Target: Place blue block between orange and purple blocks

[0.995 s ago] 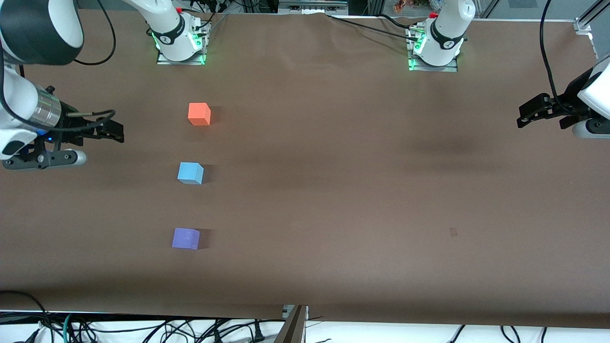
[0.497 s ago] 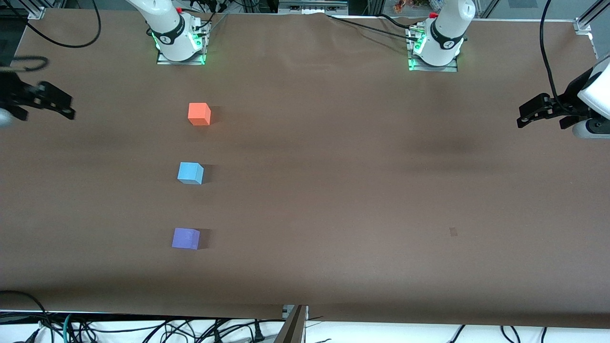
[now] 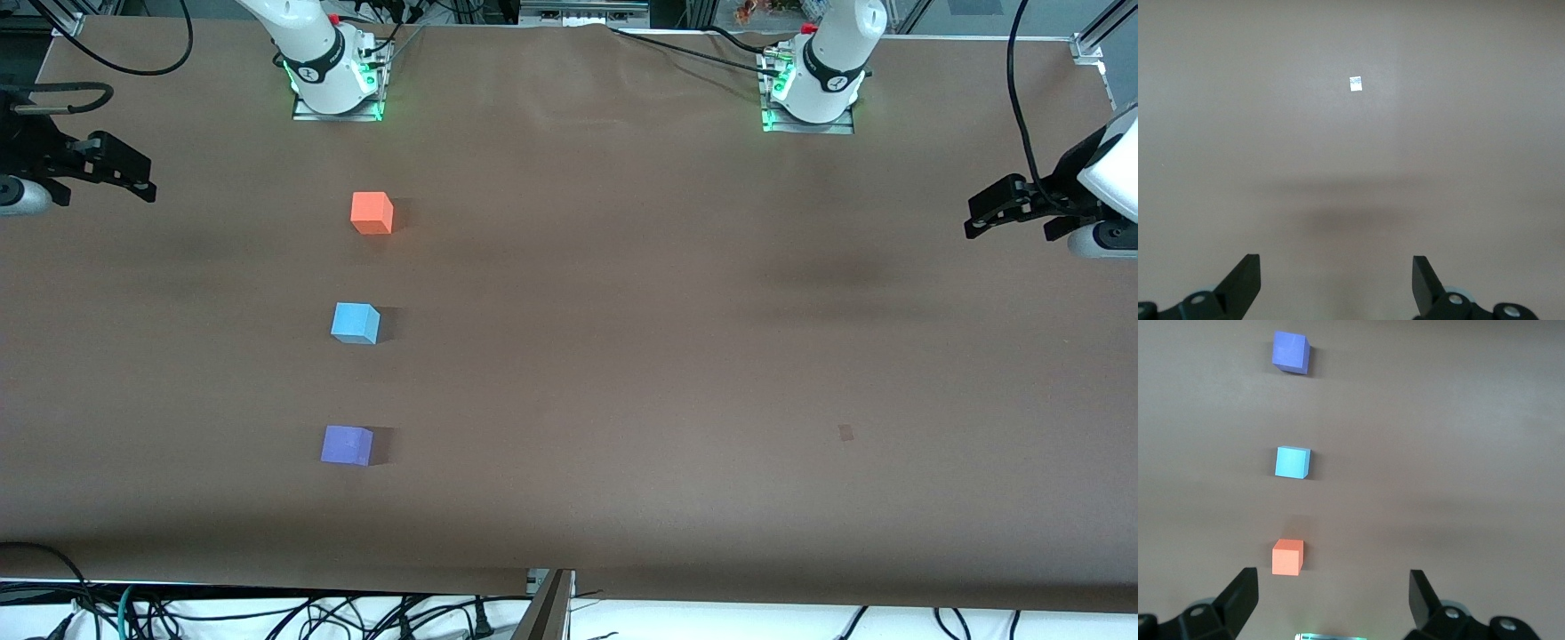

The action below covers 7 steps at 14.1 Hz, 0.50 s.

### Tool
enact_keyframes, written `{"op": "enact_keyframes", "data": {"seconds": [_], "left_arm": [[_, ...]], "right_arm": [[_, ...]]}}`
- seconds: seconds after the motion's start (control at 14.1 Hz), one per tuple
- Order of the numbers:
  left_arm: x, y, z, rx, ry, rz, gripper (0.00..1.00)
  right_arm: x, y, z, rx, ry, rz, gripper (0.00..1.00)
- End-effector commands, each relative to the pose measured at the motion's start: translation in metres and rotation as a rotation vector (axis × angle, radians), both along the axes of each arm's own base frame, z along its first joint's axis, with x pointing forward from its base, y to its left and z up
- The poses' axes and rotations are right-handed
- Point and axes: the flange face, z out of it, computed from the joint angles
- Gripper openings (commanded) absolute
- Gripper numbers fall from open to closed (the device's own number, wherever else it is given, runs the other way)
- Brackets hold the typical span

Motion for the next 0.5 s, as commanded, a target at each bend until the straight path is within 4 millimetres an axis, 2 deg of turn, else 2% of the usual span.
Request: {"op": "enact_keyframes", "data": {"seconds": [0.0, 0.43], "left_arm": [[0.0005, 0.0005, 0.0053, 0.006, 0.000, -0.020, 1.00], [0.0005, 0.0005, 0.0053, 0.006, 0.000, -0.019, 1.00]], "right_arm": [[0.0005, 0.0009, -0.0032, -0.008, 0.008, 0.003, 1.00], [0.0026, 0.0001, -0.0076, -0.008, 0.017, -0.001, 1.00]]}}
